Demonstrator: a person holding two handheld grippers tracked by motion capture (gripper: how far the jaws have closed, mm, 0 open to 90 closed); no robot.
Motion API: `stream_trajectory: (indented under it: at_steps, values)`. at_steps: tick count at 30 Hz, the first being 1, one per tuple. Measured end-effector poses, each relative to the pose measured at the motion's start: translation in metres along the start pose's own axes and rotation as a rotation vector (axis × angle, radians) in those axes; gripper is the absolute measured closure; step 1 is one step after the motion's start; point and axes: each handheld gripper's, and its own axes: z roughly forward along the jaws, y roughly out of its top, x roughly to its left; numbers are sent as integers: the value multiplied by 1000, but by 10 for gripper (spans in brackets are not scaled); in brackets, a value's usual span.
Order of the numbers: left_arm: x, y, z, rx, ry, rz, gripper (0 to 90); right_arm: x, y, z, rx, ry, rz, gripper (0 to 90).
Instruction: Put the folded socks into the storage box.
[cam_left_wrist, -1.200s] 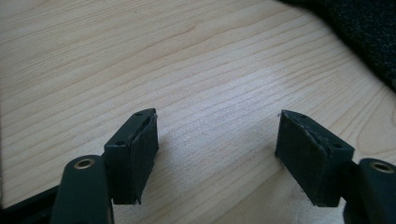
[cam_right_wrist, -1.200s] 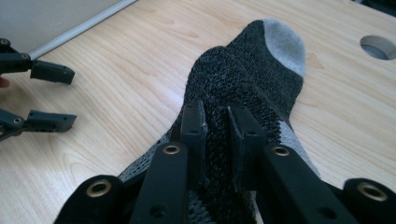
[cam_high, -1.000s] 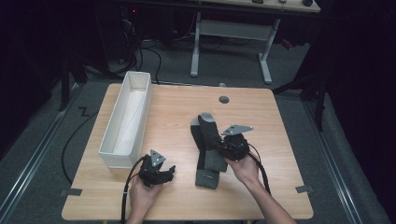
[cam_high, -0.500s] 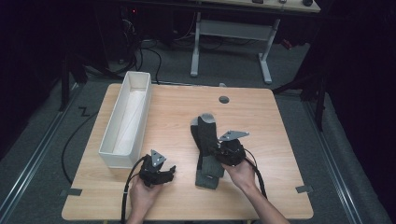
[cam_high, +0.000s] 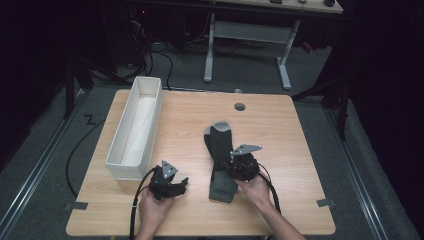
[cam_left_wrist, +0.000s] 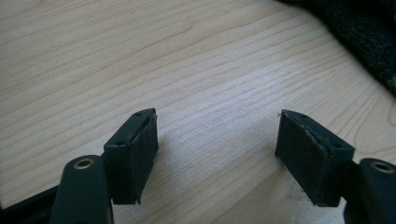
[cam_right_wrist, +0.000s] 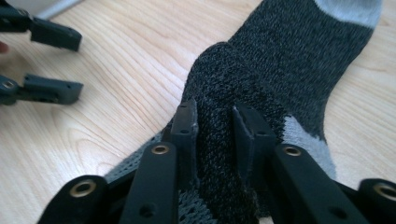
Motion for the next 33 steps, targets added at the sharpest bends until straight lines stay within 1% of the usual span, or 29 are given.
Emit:
stream_trajectory:
  at_steps: [1, 4, 8, 10, 12, 14, 17, 20, 23, 26, 31, 33]
  values:
    - [0, 0, 0, 0, -1, 2, 296, 0, -2, 2, 11, -12, -8, 689]
    - [0, 0, 0, 1, -1, 2, 296, 1, -4, 7, 23, -17, -19, 664]
    - [0, 0, 0, 1, -1, 1, 296, 3, -7, 11, 36, -29, -34, 606]
    - [0, 0, 0, 0, -1, 1, 296, 4, -7, 11, 31, -37, -39, 580]
    - [0, 0, 0, 1, -1, 2, 296, 4, -7, 7, 8, -43, -35, 568]
    - [0, 0, 0, 1, -1, 2, 296, 5, -6, -2, -28, -46, -36, 567]
    - [0, 0, 0, 1, -1, 2, 296, 8, -5, -14, -54, -49, -52, 570]
    - [0, 0, 0, 0, -1, 2, 296, 13, -6, -23, -71, -35, -68, 590]
    - [0, 0, 0, 0, -1, 1, 296, 18, -11, -27, -57, -28, -93, 597]
    - [0, 0, 0, 0, 0, 1, 296, 21, -17, -25, -40, -31, -95, 596]
    - [0, 0, 0, 0, 0, 1, 296, 20, -25, -13, 6, -17, -94, 616]
    - [0, 0, 0, 0, -1, 1, 296, 20, -28, -5, 38, -13, -102, 660]
